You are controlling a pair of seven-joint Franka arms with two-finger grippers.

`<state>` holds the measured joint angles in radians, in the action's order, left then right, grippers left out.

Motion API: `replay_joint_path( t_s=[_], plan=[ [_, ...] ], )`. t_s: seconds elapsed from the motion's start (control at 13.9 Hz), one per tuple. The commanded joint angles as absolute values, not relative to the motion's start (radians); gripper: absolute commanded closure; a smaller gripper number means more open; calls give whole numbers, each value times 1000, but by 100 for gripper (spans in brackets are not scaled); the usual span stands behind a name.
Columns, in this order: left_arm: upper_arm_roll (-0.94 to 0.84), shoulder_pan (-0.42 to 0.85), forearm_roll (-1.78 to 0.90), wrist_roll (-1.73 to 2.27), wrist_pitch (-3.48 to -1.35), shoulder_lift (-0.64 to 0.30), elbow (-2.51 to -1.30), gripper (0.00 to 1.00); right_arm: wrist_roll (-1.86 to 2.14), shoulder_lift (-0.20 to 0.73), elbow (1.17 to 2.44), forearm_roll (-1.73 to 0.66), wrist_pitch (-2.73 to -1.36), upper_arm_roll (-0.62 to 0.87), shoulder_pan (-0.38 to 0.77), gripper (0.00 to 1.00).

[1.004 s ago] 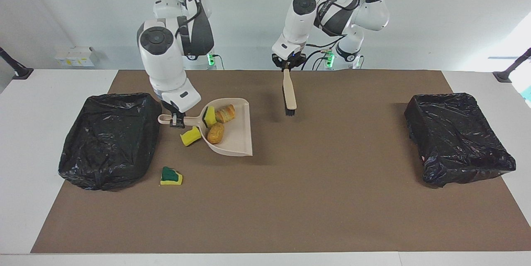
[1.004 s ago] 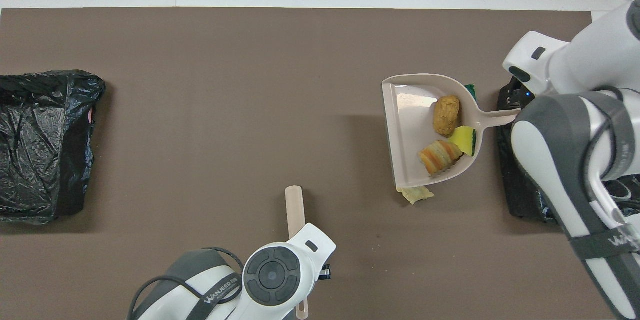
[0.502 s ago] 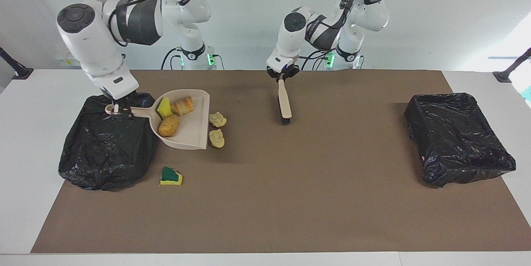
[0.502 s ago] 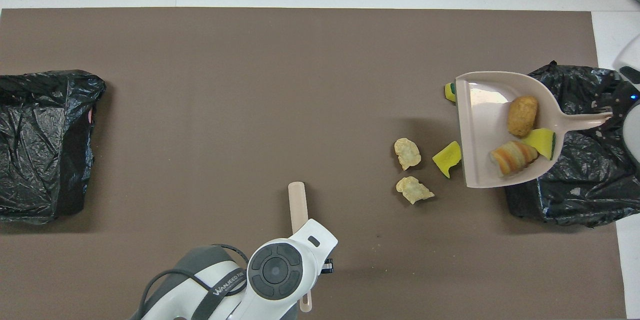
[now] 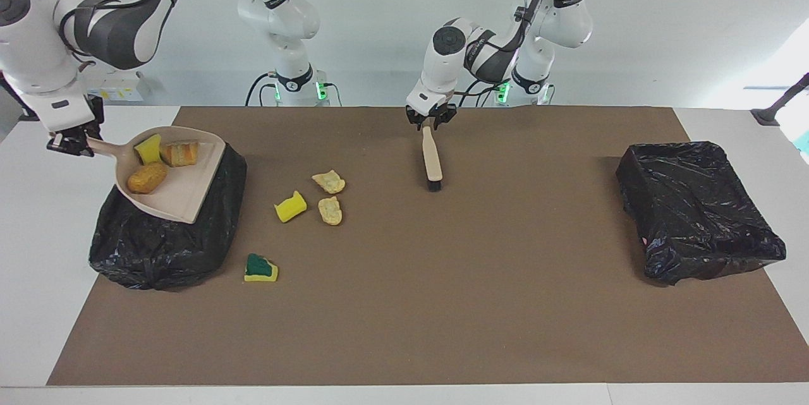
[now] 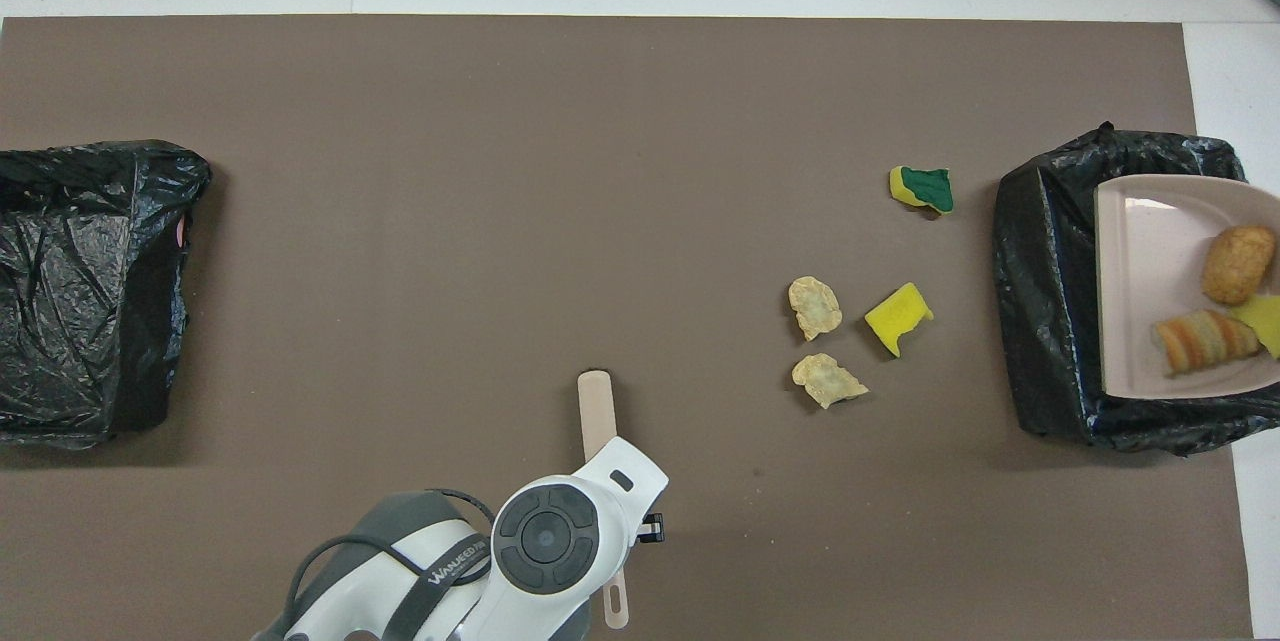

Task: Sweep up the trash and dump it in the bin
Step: 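Carry the loaded dustpan with the right gripper over the bin, then tip the dustpan into the bin while the left gripper withdraws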

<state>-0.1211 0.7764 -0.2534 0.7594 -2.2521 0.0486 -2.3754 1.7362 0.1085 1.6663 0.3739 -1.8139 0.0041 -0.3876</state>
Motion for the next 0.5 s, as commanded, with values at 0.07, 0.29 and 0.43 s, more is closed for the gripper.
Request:
replay_joint_path(
  t_s=[0.07, 0.29, 0.43],
  plan=[
    [-112, 714, -238, 724, -2249, 57, -2358, 0, 1695, 87, 1687, 552, -1861, 21, -402, 100],
    [-112, 631, -187, 703, -2171, 58, -2286, 0, 1638, 86, 1697, 682, -1850, 32, -356, 100],
    [-109, 568, -164, 674, -2131, 74, -2248, 0, 1635, 66, 1730, 765, -1850, 34, -321, 100]
  ],
)
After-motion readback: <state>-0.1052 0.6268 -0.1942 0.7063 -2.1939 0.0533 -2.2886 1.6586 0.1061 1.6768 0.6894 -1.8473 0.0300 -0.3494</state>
